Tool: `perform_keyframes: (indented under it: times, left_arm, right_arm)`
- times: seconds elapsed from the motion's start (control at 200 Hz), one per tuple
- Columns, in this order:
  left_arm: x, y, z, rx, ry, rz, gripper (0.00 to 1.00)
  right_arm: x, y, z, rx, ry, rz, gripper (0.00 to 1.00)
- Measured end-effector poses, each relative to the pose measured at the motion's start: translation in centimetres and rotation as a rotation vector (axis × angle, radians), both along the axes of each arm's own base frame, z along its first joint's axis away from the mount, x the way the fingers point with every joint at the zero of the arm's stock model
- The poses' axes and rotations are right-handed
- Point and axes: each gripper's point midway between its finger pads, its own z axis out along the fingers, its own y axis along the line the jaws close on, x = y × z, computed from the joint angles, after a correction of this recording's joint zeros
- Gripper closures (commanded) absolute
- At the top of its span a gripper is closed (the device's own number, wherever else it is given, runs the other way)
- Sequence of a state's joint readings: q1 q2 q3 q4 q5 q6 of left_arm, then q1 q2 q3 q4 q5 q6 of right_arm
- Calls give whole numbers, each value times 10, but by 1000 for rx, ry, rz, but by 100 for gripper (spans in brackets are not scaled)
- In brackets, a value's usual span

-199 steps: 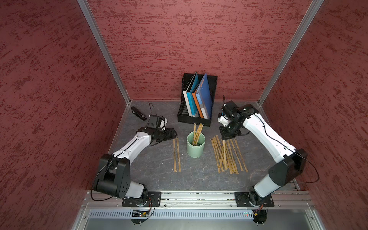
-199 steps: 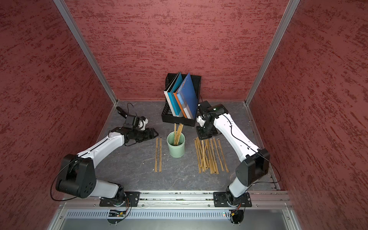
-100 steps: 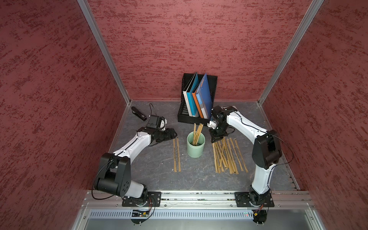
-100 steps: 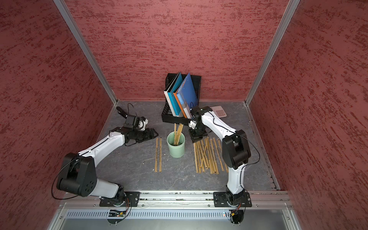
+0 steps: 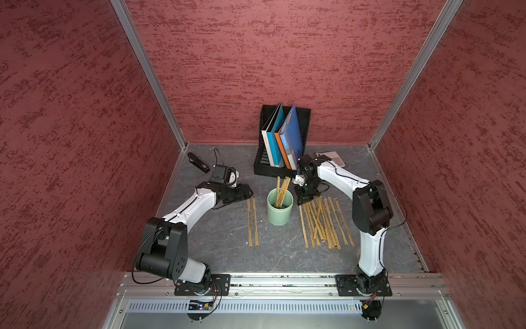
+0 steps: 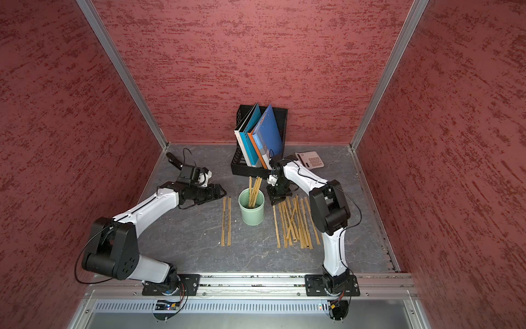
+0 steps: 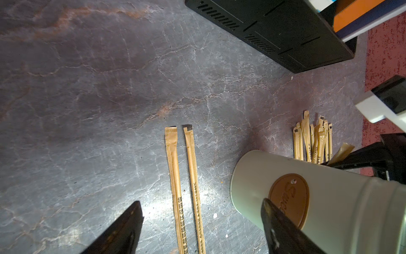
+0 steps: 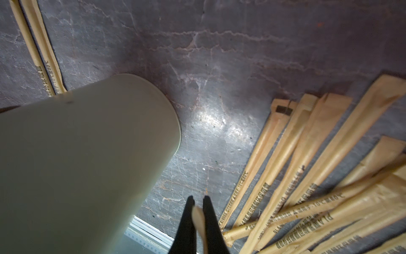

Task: Take the straws out of the storage container
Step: Place the straw at the center of the board.

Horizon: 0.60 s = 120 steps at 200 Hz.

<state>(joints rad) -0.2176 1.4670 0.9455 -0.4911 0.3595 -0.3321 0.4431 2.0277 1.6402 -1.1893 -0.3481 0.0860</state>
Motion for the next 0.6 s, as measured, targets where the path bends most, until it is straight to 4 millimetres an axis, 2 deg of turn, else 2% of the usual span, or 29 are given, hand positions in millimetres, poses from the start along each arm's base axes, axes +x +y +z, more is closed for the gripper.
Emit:
perform_keyframes:
  times: [0.336,0.601]
  left_arm:
    - [-1,0,-1,5,3,-5,15]
    - [-1,1,-1,6,3,-5,15]
  right_arm:
    - [8,-1,-1,-1,-23,-21,81]
    - [13,-8,-3,-32,-40,-50,80]
